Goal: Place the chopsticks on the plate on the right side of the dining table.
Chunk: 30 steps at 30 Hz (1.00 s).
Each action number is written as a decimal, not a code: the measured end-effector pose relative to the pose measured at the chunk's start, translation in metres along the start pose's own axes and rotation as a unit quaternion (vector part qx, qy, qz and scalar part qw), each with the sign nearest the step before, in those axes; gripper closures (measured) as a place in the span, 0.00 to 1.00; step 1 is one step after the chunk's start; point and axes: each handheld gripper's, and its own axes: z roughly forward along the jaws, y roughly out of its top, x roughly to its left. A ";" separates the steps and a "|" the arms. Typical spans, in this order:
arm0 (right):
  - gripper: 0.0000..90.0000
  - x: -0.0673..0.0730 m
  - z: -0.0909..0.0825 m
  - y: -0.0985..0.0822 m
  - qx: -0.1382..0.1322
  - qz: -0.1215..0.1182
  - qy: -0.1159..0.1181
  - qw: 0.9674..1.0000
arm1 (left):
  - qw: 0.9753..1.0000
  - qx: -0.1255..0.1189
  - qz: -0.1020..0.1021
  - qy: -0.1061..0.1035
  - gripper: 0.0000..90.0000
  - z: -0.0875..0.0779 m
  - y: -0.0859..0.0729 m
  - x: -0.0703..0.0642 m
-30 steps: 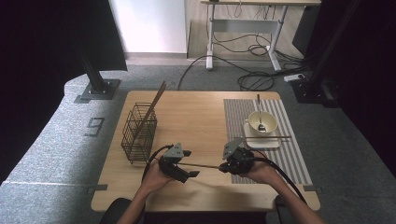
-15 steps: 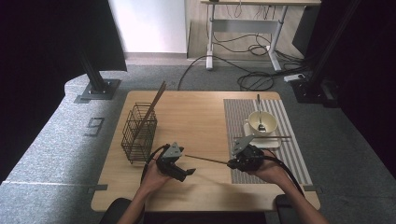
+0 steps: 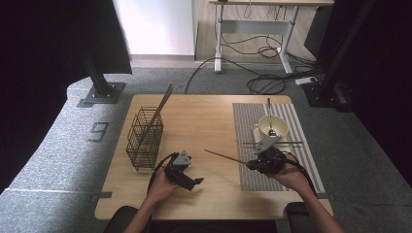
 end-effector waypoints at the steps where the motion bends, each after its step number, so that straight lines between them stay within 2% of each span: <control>1: 0.92 -0.002 -0.001 -0.002 0.000 0.004 -0.004 1.000 | 1.000 0.001 -0.001 0.001 0.00 0.001 0.000 0.000; 8: 0.92 -0.016 -0.004 -0.013 0.000 0.034 -0.027 0.999 | 1.000 0.012 -0.007 0.002 0.00 0.004 -0.003 0.002; 15: 0.92 -0.031 -0.008 -0.025 0.004 0.058 -0.057 0.997 | 1.000 0.026 -0.009 0.008 0.00 0.008 -0.005 0.002; 25: 0.92 -0.055 -0.015 -0.048 0.011 0.100 -0.098 0.990 | 0.998 0.055 0.001 0.010 0.00 0.016 -0.006 0.000; 30: 0.92 -0.064 -0.017 -0.058 0.012 0.119 -0.111 0.987 | 0.997 0.070 0.008 0.013 0.00 0.019 -0.006 -0.002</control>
